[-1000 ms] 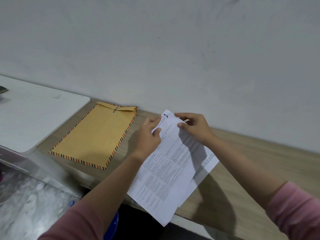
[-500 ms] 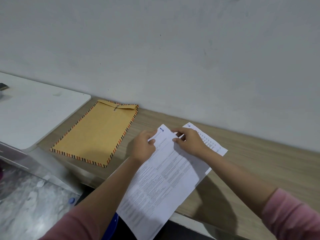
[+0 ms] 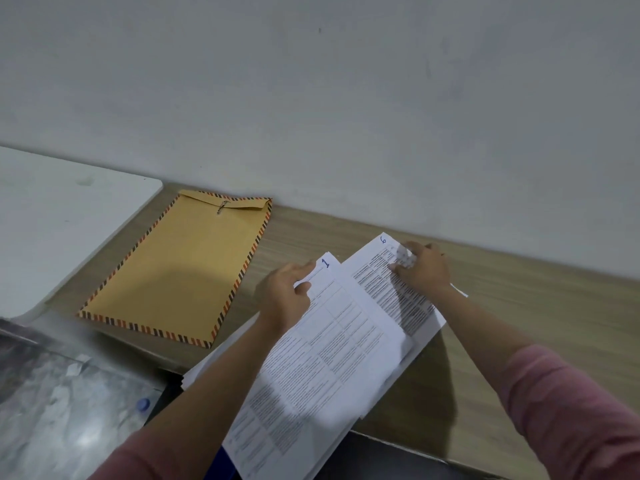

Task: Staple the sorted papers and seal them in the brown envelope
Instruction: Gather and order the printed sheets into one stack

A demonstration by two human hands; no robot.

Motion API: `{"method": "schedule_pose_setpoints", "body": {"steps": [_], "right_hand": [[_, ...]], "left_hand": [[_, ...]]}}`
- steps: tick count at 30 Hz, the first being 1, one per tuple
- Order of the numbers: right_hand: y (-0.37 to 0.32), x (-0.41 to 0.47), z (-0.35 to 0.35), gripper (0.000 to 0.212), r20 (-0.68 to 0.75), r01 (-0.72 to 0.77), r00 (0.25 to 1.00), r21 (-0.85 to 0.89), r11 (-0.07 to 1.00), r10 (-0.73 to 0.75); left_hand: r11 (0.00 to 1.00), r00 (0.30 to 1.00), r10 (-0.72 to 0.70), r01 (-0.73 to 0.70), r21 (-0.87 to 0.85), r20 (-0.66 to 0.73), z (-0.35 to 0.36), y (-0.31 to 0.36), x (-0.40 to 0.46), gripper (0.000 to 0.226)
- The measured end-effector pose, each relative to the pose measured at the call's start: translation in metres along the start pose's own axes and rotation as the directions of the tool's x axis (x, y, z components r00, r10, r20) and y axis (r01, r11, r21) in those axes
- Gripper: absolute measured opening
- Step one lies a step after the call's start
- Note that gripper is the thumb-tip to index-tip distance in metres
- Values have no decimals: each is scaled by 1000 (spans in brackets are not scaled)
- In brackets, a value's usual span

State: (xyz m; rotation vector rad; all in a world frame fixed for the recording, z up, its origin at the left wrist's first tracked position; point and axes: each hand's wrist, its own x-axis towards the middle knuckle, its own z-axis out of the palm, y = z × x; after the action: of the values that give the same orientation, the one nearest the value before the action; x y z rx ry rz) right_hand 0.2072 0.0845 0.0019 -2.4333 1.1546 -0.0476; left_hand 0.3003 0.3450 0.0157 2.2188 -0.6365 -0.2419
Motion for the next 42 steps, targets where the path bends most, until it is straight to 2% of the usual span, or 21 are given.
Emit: {"method": "schedule_pose_setpoints", "body": {"steps": [3,8,12,16,21,26,31,35,42], "right_hand": [[0,-3,-4,60,-8,6,1000,-27,1000,-6],[0,-14,-7,68,35,-8,999,154,988,2],[-1,-24,-4,59,-35,6,999,187,982,1],[-8,-40,-7,52,-29,111,993,455,884,-110],[-18,-63,-22,38,-124,257,965,592,764,-229],[-18,-84,-39,33,-180,281,960,655,701,-216],[-8,-93,-48,43,-205,303,953,669,679,-223],[1,-94,-53,49,-211,295,955,708,642,-207],[18,-90,-57,47,-217,287,958,739,609,-188]], "left_hand": [[999,998,-39,38,20,46,2,5,5,43],[999,995,-30,29,18,91,3,15,9,44],[999,992,-36,39,-25,119,3,25,9,42],[1000,987,5,0,-31,162,2,35,9,42],[993,981,75,-57,-105,178,4,56,10,42],[983,978,162,-150,-102,131,6,84,8,39],[976,975,200,-190,-104,93,13,103,8,38],[977,975,196,-185,-111,107,22,111,8,38],[981,978,155,-136,-140,138,34,121,11,35]]}}
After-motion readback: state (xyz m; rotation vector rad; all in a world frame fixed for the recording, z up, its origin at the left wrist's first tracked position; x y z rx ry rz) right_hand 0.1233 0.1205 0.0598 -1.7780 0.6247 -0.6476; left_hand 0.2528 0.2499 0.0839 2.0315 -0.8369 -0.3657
